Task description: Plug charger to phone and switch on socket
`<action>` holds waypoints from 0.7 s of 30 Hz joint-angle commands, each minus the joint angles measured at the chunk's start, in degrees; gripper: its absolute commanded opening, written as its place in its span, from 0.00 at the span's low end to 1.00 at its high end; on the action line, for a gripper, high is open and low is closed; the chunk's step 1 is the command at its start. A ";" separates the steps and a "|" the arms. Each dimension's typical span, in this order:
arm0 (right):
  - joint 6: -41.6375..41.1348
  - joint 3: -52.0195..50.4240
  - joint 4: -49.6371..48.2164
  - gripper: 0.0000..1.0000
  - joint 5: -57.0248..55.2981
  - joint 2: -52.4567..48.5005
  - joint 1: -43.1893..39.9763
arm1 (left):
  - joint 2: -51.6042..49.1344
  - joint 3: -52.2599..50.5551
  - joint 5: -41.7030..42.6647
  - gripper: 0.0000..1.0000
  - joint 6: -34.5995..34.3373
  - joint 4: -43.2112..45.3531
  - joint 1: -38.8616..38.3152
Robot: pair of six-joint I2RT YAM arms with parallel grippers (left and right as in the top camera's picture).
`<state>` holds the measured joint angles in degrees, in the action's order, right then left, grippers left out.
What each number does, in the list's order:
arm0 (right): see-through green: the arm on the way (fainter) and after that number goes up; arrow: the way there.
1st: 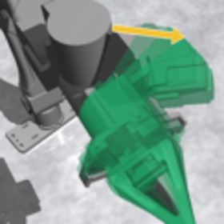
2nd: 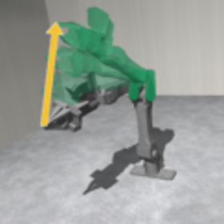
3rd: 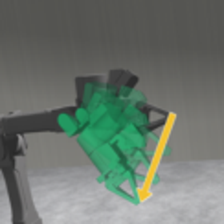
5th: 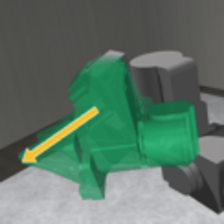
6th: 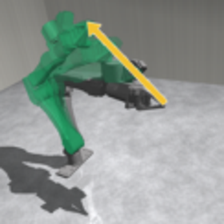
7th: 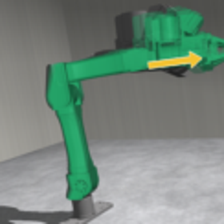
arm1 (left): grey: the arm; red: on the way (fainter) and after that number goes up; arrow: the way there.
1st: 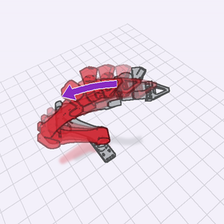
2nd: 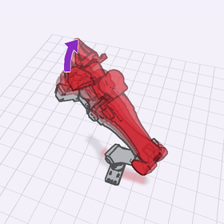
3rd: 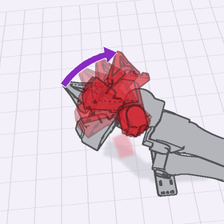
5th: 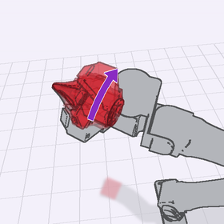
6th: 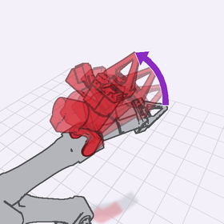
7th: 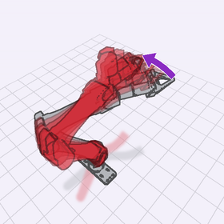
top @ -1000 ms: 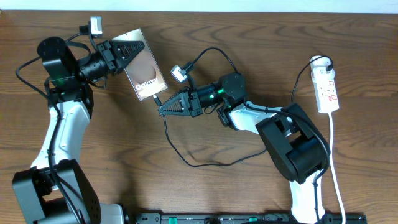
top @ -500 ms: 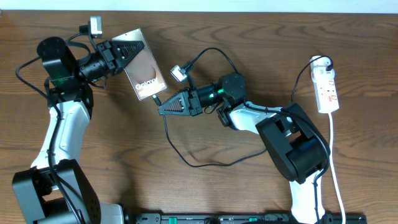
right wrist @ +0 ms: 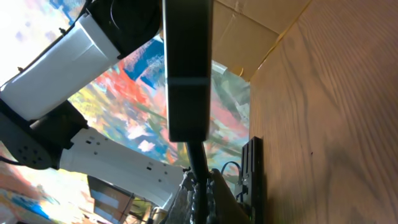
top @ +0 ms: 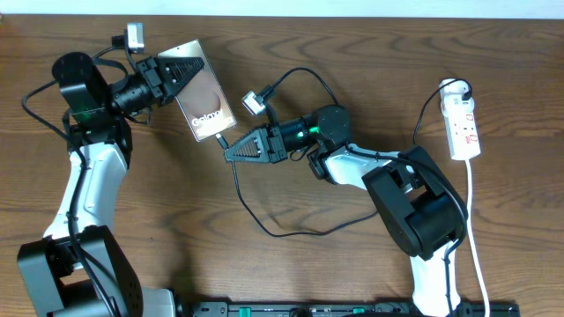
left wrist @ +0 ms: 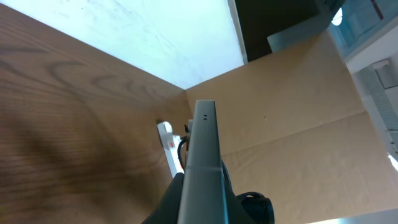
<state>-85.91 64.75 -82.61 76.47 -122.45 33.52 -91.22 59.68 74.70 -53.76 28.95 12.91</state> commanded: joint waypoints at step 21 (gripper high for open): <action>-2.34 0.87 -0.76 0.01 -11.28 0.15 0.87 | 0.33 0.44 0.15 0.08 1.16 0.28 -0.52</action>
<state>-87.99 64.75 -82.78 72.42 -122.45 34.46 -91.22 59.68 73.08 -53.54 28.95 12.97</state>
